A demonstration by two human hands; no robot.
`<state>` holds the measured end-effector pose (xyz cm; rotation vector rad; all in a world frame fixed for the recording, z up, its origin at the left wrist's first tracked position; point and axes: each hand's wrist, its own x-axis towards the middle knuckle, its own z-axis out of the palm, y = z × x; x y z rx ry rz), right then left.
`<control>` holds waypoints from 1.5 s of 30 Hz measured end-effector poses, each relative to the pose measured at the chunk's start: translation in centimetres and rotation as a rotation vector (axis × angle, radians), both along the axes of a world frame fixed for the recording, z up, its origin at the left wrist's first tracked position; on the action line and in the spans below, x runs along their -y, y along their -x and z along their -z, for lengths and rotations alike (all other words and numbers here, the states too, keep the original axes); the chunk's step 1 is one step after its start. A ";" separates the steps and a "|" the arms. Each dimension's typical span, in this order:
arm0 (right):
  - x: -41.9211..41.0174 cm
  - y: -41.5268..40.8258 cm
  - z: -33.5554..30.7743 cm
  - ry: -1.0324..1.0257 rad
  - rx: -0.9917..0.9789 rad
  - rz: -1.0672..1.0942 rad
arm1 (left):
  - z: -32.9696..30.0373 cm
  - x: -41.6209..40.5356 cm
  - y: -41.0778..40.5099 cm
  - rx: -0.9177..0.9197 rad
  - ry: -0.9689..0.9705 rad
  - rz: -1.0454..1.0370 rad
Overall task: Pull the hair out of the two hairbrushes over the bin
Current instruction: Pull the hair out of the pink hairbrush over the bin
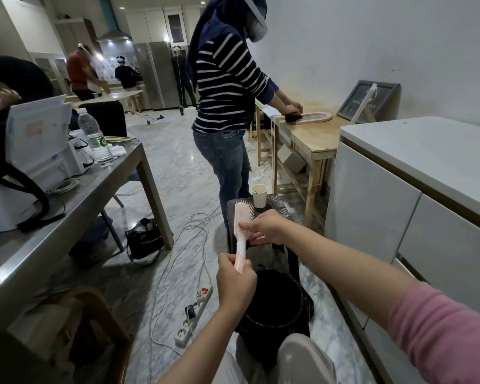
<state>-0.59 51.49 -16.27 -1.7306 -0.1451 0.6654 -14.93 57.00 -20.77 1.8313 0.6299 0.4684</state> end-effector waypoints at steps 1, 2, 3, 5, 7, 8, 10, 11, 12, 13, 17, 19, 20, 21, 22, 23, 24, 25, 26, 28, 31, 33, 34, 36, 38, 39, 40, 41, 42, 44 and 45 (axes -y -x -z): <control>0.1 0.1 -0.1 -0.013 -0.004 0.003 | -0.1 0.1 0.0 0.007 -0.001 0.001; 0.2 0.1 -0.3 -0.018 -0.012 0.005 | -0.1 0.1 0.0 0.011 -0.003 0.003; 0.4 0.1 -0.5 -0.017 -0.020 0.009 | -0.1 0.2 0.0 0.013 -0.008 0.006; 0.4 0.2 -0.9 0.016 -0.021 0.011 | 0.0 0.2 0.0 0.012 -0.034 0.009; 0.4 0.3 -1.1 0.077 0.004 0.022 | 0.0 0.3 0.2 0.002 -0.095 0.010; 0.3 0.3 -1.1 0.102 0.019 0.035 | 0.0 0.3 0.2 -0.006 -0.134 0.010; 0.2 0.2 -1.0 0.132 0.064 0.063 | 0.1 0.3 0.4 -0.016 -0.220 0.016; 0.1 0.1 -0.9 0.145 0.087 0.069 | 0.1 0.3 0.4 -0.018 -0.271 0.018; 0.0 0.1 -0.8 0.163 0.112 0.072 | 0.1 0.2 0.4 -0.021 -0.330 0.021; -0.2 0.0 -0.6 0.191 0.141 0.073 | 0.0 0.1 0.4 -0.030 -0.387 0.025; -0.3 0.5 -0.5 0.425 0.455 0.001 | 0.1 -0.2 0.4 -0.090 -0.511 0.056; 0.0 1.1 -0.7 0.543 0.663 -0.098 | 0.2 -0.5 0.3 -0.110 -0.457 0.067; 0.3 1.3 -0.7 0.559 0.738 -0.135 | 0.2 -0.7 0.2 -0.121 -0.401 0.066; 0.6 1.2 -0.5 0.563 0.777 -0.149 | 0.2 -1.0 0.0 -0.134 -0.332 0.063; 0.9 0.6 -0.1 0.548 0.774 -0.132 | 0.1 -1.2 -0.1 -0.147 -0.251 0.058; 1.1 0.0 0.4 0.513 0.748 -0.086 | 0.1 -1.5 -0.3 -0.155 -0.165 0.045; 1.2 -0.6 0.8 0.464 0.689 -0.035 | 0.0 -1.7 -0.4 -0.159 -0.090 0.029; 1.3 -1.0 1.1 0.413 0.615 0.011 | 0.0 -1.8 -0.6 -0.158 -0.043 0.016; 1.3 -1.1 1.2 0.357 0.534 0.056 | 0.1 -1.9 -0.7 -0.153 -0.029 0.011; 1.6 -1.1 1.2 0.249 0.389 0.127 | 0.2 -1.8 -0.9 -0.139 -0.031 0.011; 1.9 -0.6 0.5 0.095 0.220 0.115 | 0.3 -1.7 -1.2 -0.151 0.016 -0.006; 2.3 -0.4 -0.4 -0.055 0.120 0.094 | 0.6 -2.0 -1.4 -0.182 0.064 -0.013; 2.5 -0.4 -0.8 -0.122 0.090 0.094 | 0.8 -2.2 -1.5 -0.198 0.084 -0.010; 2.8 -0.7 -1.5 -0.251 0.046 0.124 | 1.3 -2.5 -1.5 -0.223 0.107 -0.016; 3.0 -1.4 -1.8 -0.354 0.003 0.198 | 1.6 -2.7 -1.4 -0.242 0.117 -0.040; 3.1 -1.9 -1.8 -0.384 -0.007 0.244 | 1.6 -2.8 -1.4 -0.246 0.122 -0.048; 3.2 -2.2 -1.8 -0.395 -0.008 0.284 | 1.6 -2.8 -1.4 -0.245 0.129 -0.053; 3.4 -2.5 -1.7 -0.391 -0.001 0.318 | 1.6 -2.8 -1.4 -0.239 0.135 -0.053; 3.5 -2.7 -1.5 -0.374 0.012 0.349 | 1.6 -2.8 -1.3 -0.231 0.137 -0.053; 3.7 -2.9 -1.0 -0.294 0.057 0.400 | 1.4 -2.7 -1.3 -0.210 0.132 -0.056; 3.8 -2.9 -0.6 -0.229 0.093 0.417 | 1.2 -2.6 -1.3 -0.195 0.126 -0.054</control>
